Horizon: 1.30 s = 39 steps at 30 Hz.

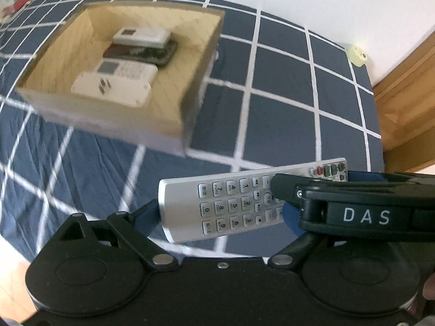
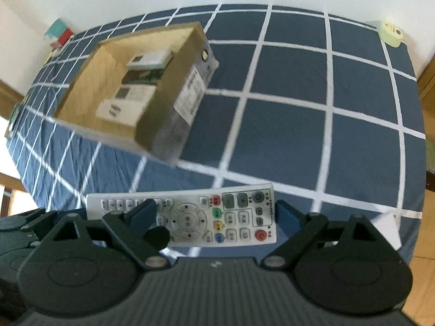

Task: Organize objects
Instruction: 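Carry the TV remote with the right gripper over the cardboard box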

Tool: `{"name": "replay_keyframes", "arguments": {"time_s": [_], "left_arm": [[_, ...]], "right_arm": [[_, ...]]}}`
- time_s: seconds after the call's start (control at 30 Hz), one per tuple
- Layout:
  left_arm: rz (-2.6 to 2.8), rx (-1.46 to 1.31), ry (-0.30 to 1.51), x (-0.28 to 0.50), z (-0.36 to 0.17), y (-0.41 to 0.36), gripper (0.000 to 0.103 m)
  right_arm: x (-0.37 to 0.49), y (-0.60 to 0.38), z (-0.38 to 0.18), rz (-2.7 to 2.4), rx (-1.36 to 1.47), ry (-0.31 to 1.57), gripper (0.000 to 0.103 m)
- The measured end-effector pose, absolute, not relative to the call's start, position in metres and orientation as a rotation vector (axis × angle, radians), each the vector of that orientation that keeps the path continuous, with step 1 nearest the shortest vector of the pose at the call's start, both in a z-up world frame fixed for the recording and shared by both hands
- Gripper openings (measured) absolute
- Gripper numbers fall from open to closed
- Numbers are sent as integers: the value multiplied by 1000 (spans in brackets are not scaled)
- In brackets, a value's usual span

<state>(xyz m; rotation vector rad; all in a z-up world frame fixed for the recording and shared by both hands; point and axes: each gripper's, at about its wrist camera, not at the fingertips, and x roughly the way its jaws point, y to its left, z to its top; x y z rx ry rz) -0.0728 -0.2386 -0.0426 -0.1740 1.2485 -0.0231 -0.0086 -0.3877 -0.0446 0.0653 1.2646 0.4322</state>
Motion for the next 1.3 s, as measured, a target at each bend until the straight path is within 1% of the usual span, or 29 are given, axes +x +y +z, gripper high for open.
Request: {"name": "replay_keyframes", "arguments": {"time_s": [0.4,0.7,1.0,1.3], "left_arm": [[-162,-68,1242,-20,-20,-154,94],[-204,-35,1229,17,-13,-94,94],[-217,-38,1234,55,-20,-53,94],[-225,-38,1250,104,-38,-25,94]], "right_arm": [[12,-301,-24,305,160,1230,93],[33,-240,-18,267,190,1206,93],[63,-192,-25,259,184,1212,93],[109,-160,-44,250,186,1228,93]]}}
